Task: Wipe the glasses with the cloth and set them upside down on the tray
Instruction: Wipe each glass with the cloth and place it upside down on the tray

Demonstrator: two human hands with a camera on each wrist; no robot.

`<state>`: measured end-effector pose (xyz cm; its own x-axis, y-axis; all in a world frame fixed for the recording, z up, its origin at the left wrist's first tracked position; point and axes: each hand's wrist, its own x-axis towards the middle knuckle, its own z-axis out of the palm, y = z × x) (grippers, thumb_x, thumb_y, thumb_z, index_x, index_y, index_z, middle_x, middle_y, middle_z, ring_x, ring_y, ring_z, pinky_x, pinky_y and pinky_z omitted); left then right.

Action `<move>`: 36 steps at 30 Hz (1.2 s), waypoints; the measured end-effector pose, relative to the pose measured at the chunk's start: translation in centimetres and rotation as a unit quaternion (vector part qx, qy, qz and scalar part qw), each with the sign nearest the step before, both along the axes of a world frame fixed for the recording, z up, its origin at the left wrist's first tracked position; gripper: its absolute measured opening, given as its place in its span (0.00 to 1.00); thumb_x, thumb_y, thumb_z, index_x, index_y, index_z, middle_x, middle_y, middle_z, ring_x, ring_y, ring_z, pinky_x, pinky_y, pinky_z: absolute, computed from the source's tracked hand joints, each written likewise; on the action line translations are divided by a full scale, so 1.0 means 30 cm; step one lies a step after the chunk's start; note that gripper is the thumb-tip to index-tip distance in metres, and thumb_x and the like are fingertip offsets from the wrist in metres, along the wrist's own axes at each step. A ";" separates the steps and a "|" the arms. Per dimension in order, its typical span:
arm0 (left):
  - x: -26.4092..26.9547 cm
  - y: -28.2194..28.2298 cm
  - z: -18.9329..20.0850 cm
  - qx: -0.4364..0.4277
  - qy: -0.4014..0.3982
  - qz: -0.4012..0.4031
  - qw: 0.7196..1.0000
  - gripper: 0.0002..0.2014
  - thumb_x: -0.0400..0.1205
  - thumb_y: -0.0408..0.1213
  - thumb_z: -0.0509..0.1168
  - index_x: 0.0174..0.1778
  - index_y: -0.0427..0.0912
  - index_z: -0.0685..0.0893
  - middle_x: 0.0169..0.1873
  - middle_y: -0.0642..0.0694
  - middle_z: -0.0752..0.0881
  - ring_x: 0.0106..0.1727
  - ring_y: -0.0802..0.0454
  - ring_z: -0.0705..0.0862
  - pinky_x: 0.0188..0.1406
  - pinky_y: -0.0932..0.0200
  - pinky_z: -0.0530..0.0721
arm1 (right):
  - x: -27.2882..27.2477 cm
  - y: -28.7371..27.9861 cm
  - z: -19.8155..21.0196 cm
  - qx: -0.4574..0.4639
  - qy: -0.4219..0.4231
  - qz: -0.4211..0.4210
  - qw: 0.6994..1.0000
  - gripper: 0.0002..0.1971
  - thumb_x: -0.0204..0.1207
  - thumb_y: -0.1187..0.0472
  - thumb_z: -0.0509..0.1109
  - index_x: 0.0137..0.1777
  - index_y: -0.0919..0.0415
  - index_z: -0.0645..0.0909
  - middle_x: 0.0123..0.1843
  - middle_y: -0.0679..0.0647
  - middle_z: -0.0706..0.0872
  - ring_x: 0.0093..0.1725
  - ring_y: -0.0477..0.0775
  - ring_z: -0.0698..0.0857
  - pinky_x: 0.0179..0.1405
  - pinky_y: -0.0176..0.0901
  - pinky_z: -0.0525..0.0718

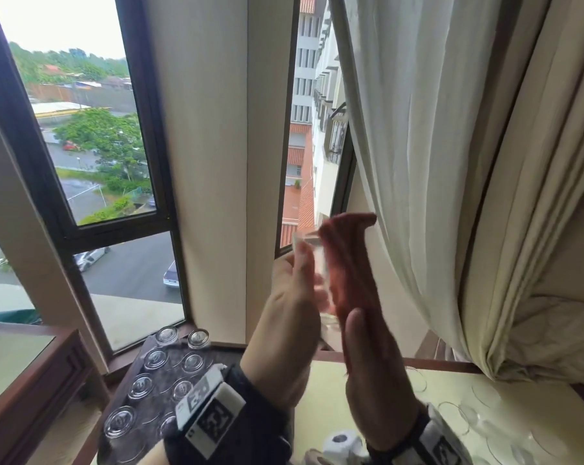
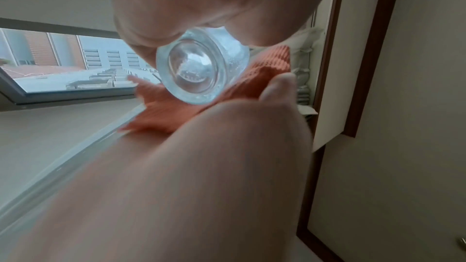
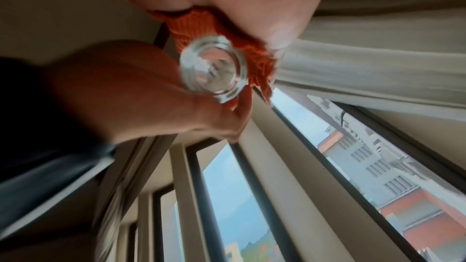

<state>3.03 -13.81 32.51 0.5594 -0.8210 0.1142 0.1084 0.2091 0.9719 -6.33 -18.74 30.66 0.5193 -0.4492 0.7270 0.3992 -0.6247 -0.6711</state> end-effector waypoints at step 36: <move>0.025 -0.022 0.022 -0.033 -0.076 0.011 0.996 0.35 0.86 0.76 0.46 0.74 0.54 0.79 0.59 0.41 0.90 0.60 0.50 0.91 0.67 0.43 0.88 | 0.040 -0.043 0.071 -0.011 -0.036 -0.022 0.999 0.23 0.91 0.50 0.44 0.81 0.54 0.67 0.82 0.36 0.74 0.79 0.37 0.74 0.76 0.32 0.73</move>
<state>3.79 -14.46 33.18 0.5493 -0.7964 0.2532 -0.0449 0.2744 0.9606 -5.13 -20.01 32.80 0.4457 -0.4546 0.7712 0.4177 -0.6563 -0.6283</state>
